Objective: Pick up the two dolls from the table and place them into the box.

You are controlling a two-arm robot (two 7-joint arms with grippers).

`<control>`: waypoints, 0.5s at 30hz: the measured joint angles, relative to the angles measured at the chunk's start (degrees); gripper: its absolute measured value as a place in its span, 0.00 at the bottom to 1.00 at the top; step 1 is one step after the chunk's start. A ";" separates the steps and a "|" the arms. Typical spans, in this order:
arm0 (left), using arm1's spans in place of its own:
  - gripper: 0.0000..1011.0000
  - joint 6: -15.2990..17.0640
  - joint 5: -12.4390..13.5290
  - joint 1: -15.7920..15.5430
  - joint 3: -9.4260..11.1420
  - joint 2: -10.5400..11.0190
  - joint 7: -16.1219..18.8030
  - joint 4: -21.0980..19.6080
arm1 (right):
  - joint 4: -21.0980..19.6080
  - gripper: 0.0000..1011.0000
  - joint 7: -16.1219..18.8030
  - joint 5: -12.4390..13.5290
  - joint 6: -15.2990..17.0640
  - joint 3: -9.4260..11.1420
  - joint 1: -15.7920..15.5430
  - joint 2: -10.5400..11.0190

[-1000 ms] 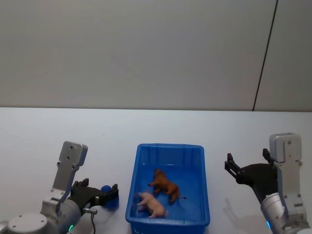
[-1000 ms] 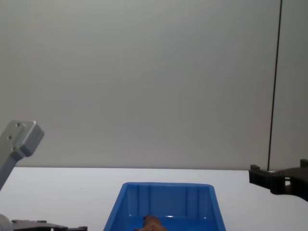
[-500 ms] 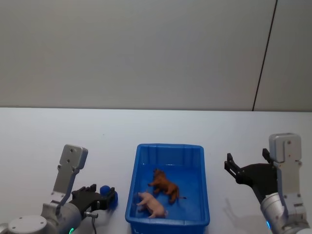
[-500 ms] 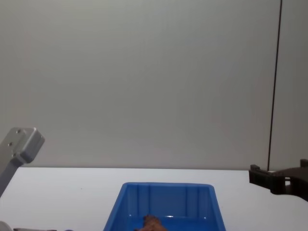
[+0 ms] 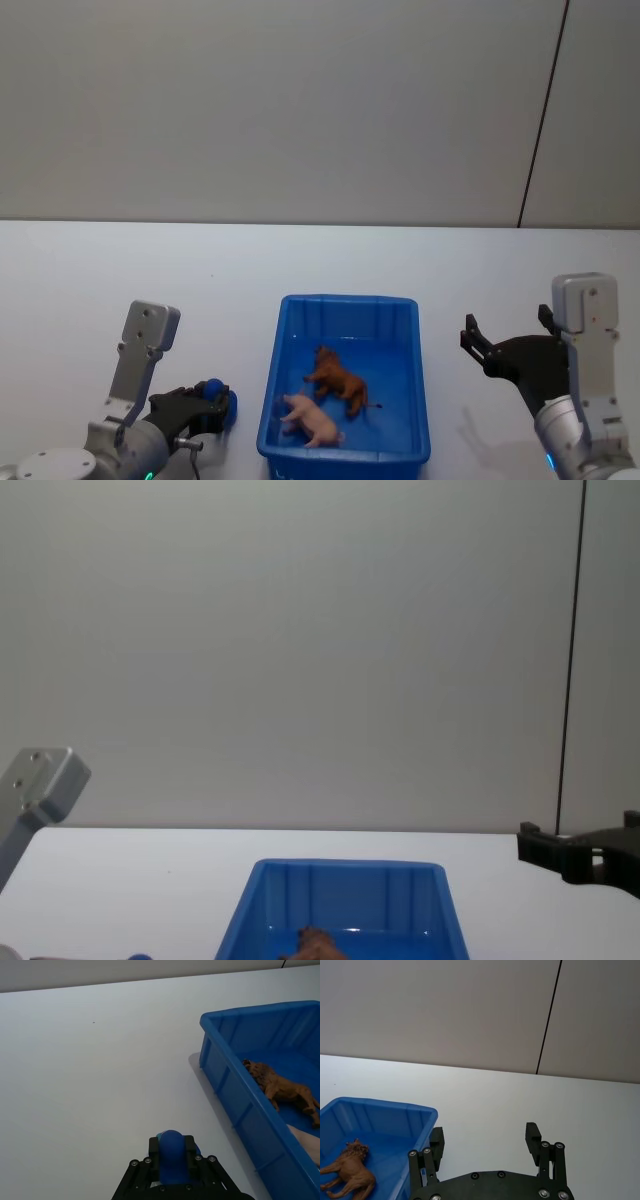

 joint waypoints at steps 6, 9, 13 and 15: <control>0.26 -0.95 0.30 0.07 -0.04 -0.06 0.00 -0.50 | 0.00 0.99 0.00 0.00 0.00 0.00 0.00 0.00; 0.24 -1.57 0.78 0.08 -0.10 -0.05 -0.15 -1.09 | 0.00 0.99 0.00 0.00 0.00 0.00 0.00 0.00; 0.22 -2.34 1.67 0.03 -0.23 0.08 -0.41 -2.29 | 0.00 0.99 0.00 0.00 0.00 0.00 0.00 0.00; 0.20 -2.69 2.30 -0.06 -0.32 0.17 -0.61 -3.21 | 0.00 0.99 0.00 0.00 0.00 0.00 0.00 0.00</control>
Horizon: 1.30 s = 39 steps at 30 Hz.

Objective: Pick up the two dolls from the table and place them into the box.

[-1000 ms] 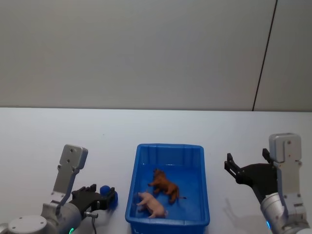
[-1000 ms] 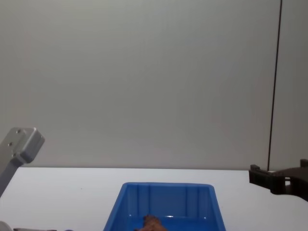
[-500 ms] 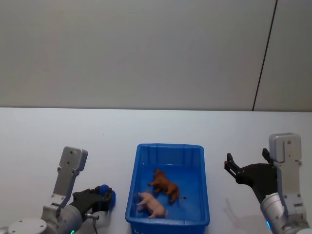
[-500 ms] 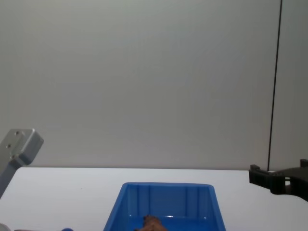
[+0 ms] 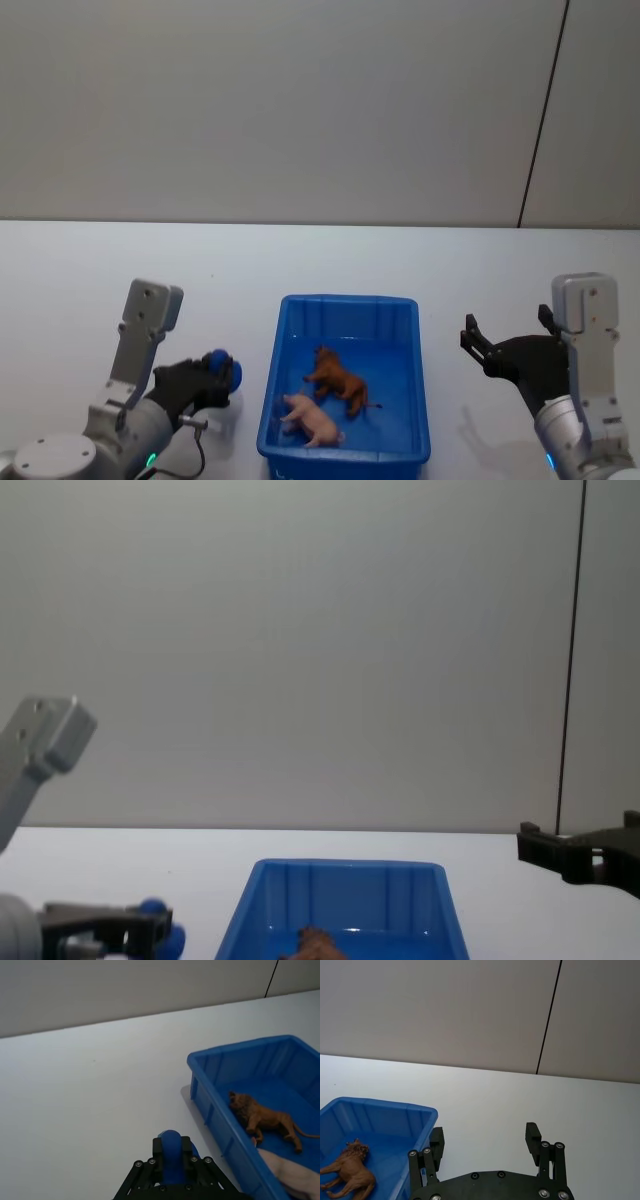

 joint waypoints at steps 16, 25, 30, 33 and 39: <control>0.11 -2.28 4.62 -1.74 -0.39 0.58 -5.82 -5.69 | 0.00 0.99 0.00 0.00 0.00 0.00 0.00 0.00; 0.22 -4.96 5.35 -3.53 -0.18 -0.02 -13.07 -5.96 | 0.00 0.99 0.00 0.00 0.00 0.00 0.00 0.00; 0.36 -6.37 5.31 -4.43 0.14 -0.56 -16.83 -5.07 | 0.00 0.99 0.00 0.00 0.00 0.00 0.00 0.00; 0.47 -7.37 5.10 -5.10 0.41 -1.03 -19.50 -4.23 | 0.00 0.99 0.00 0.00 0.00 0.00 0.00 0.00; 0.65 -9.25 4.57 -6.37 1.01 -2.04 -23.95 -2.38 | 0.00 0.99 0.00 0.00 0.00 0.00 0.00 0.00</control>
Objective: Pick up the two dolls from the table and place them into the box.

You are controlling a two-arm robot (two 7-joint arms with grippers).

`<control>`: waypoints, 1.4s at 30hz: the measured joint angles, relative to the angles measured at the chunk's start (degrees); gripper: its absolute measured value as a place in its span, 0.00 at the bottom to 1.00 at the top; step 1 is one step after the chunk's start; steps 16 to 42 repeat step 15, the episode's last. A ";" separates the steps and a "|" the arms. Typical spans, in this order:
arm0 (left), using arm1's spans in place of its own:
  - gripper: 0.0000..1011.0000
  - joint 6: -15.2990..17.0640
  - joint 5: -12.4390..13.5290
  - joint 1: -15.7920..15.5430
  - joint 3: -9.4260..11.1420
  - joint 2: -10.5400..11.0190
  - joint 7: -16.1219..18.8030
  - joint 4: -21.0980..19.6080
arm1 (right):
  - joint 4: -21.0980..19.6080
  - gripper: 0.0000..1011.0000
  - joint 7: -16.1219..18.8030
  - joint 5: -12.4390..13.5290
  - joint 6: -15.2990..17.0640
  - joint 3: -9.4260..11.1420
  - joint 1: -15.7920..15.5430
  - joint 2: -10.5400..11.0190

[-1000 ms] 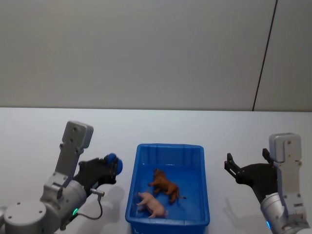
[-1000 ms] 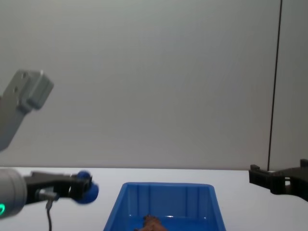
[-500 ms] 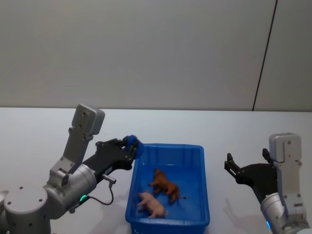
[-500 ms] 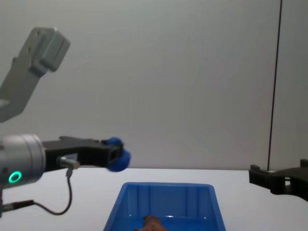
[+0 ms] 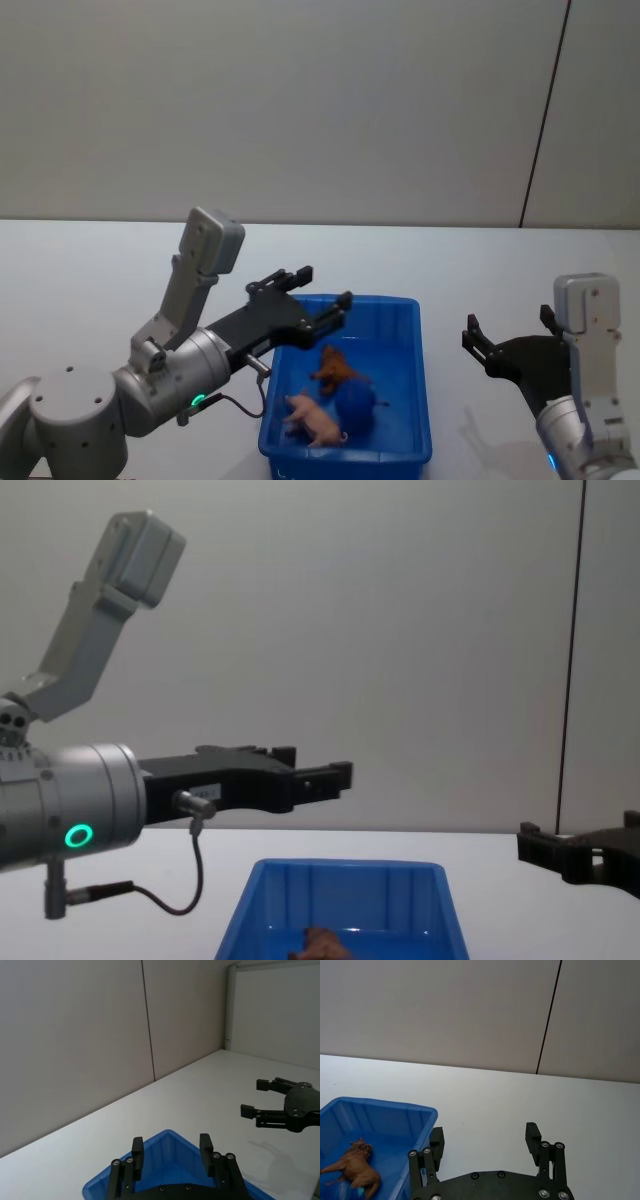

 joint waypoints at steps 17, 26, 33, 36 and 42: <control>0.99 -2.34 -0.72 -1.44 0.76 -1.30 -5.26 2.29 | 0.00 0.99 0.00 0.00 0.00 0.00 0.00 0.00; 0.99 -2.34 -0.72 -1.44 0.76 -1.30 -5.26 2.29 | 0.00 0.99 0.00 0.00 0.00 0.00 0.00 0.00; 0.99 -2.34 -0.72 -1.44 0.76 -1.30 -5.26 2.29 | 0.00 0.99 0.00 0.00 0.00 0.00 0.00 0.00; 0.99 -2.34 -0.72 -1.44 0.76 -1.30 -5.26 2.29 | 0.00 0.99 0.00 0.00 0.00 0.00 0.00 0.00; 0.99 -2.34 -0.72 -1.44 0.76 -1.30 -5.26 2.29 | 0.00 0.99 0.00 0.00 0.00 0.00 0.00 0.00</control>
